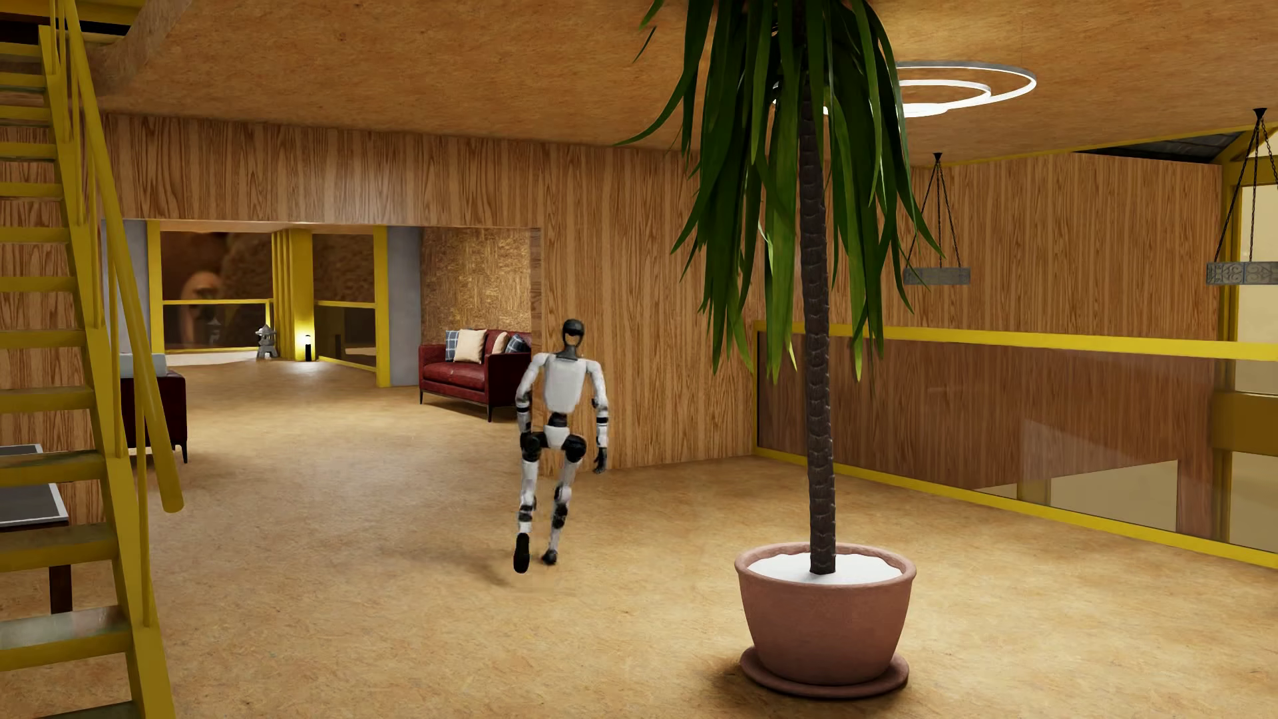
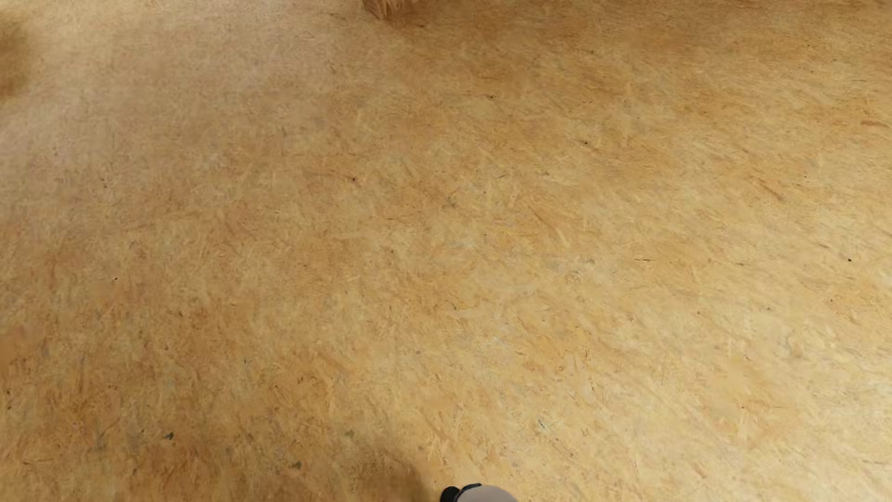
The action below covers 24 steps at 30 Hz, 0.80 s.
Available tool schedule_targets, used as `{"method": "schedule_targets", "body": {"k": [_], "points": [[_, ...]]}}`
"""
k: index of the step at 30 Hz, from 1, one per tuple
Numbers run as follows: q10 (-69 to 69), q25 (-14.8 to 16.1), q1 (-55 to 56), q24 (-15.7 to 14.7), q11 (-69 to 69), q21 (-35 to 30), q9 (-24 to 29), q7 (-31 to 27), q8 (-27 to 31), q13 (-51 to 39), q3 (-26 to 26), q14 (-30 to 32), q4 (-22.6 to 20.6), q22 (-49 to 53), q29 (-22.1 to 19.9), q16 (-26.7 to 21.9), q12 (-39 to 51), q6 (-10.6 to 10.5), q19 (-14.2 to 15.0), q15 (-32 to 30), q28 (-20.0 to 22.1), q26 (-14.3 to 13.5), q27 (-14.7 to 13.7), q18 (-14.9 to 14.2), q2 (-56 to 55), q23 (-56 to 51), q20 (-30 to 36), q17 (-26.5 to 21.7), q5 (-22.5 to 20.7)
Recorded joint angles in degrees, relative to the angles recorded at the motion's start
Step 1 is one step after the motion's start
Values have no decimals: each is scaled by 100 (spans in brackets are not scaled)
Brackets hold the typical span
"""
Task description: Approach the plant
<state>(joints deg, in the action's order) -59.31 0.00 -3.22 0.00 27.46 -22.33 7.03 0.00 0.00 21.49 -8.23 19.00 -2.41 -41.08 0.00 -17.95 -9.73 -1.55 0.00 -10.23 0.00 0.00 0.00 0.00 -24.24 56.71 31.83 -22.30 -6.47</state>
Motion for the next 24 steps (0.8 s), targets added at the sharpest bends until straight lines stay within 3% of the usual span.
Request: {"method": "schedule_targets", "body": {"k": [2, 3, 9, 13, 17, 20, 24], "points": [[-281, 0, 216, 0, -108, 401, -18, 0, 0, -181, 273, -1637, 5, -284, 0, -98, -110, 127, 0, 798, 0, 0, 0, 0, 572, -434, -337, -101, -376], [-231, 0, 284, 0, -154, 535, -29, 0, 0, -300, 410, -2039, 40, -546, 0, -164, -169, 230, 0, 1089, 0, 0, 0, 0, 847, -629, -470, -126, -463], [1231, 0, 357, 0, -279, 1250, -257, 0, 0, -871, 1056, -3462, 208, -1821, 0, -537, -627, 843, 0, 2187, 0, 0, 0, 0, 2028, -1198, -482, -191, -233], [2059, 0, 221, 0, -386, 1553, -408, 0, 0, -1331, 1684, -3362, 411, -2061, 0, -488, -1023, 740, 0, 2657, 0, 0, 0, 0, 2347, -661, -706, -94, 88], [2229, 0, 481, 0, -413, 1051, -337, 0, 0, -1470, 1962, -3099, 403, -2145, 0, -546, -1363, 620, 0, 2328, 0, 0, 0, 0, 2400, -700, -615, 117, 154], [2431, 0, 765, 0, -393, 628, -211, 0, 0, -1091, 1915, -2905, 473, -2247, 0, -548, -1580, 535, 0, 2261, 0, 0, 0, 0, 2557, -889, -730, 201, 330], [3015, 0, 1534, 0, -383, 721, 23, 0, 0, -507, 1587, -3210, 547, -2121, 0, -606, -1547, 530, 0, 1893, 0, 0, 0, 0, 2852, -63, -723, 272, 480]]}}
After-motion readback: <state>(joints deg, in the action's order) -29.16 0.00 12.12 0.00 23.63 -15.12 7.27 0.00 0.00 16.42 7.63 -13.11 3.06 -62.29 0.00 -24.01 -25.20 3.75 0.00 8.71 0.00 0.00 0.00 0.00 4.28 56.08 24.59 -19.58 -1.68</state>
